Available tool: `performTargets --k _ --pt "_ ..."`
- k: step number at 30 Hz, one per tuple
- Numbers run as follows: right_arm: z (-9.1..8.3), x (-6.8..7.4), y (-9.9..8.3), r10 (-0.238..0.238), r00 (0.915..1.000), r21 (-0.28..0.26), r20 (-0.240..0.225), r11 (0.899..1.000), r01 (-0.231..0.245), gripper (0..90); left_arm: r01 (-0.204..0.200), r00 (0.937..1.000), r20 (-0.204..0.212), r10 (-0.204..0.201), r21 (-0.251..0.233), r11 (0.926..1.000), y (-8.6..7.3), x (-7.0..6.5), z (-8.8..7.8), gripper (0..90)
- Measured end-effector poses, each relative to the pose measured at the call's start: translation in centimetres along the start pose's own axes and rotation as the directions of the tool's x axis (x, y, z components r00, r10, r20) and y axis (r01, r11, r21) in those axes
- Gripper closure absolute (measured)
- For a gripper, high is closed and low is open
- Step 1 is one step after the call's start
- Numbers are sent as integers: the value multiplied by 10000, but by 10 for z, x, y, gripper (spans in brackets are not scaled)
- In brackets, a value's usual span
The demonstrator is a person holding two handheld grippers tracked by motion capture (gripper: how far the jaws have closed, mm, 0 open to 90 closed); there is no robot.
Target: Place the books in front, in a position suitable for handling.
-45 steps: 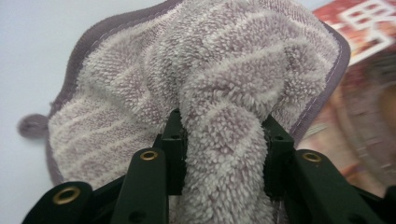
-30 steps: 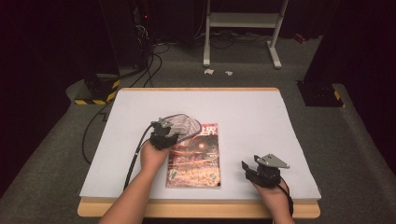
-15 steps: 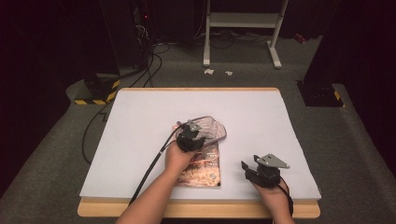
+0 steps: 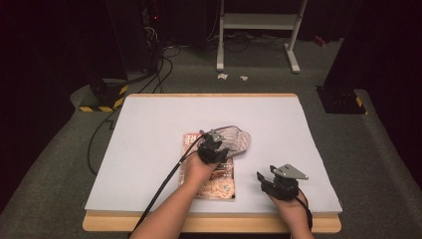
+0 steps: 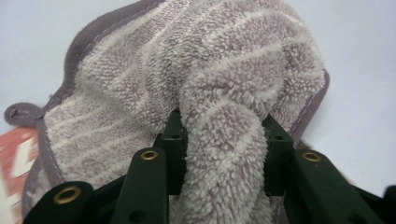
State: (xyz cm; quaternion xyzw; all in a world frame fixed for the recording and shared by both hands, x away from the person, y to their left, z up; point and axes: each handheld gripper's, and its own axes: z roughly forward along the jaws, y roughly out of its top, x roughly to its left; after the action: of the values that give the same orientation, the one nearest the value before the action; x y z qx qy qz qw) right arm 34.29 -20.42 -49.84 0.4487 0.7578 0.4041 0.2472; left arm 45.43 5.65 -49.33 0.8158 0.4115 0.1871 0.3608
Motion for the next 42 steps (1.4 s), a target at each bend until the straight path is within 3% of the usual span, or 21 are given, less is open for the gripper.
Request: performTargets --k 10,21,29,35,36,42 --pt "2 2 -1 -28 10000 65 -2 10000 28 421 421 9958 -818 -407 160 9990 -15 48 -14 623" --pt "3 1 -2 27 10000 120 5 9999 -27 422 1288 9792 -1602 -1246 163 9915 -32 99 -33 623" --pt "5 3 -2 -65 10000 162 -24 9998 66 422 1617 9733 -1662 -1581 86 9868 -26 110 -25 610" --pt "5 3 -3 -58 10000 193 -36 9998 59 423 1461 9783 -1514 -1411 218 9890 -27 108 -28 617" --pt "5 3 -3 -63 10000 199 -38 9998 63 423 1559 9776 -1466 -1511 219 9875 -29 107 -31 617" --pt "5 4 -3 -157 9999 206 -31 9997 158 423 1248 9847 -1250 -1212 211 9920 -47 93 -50 617"
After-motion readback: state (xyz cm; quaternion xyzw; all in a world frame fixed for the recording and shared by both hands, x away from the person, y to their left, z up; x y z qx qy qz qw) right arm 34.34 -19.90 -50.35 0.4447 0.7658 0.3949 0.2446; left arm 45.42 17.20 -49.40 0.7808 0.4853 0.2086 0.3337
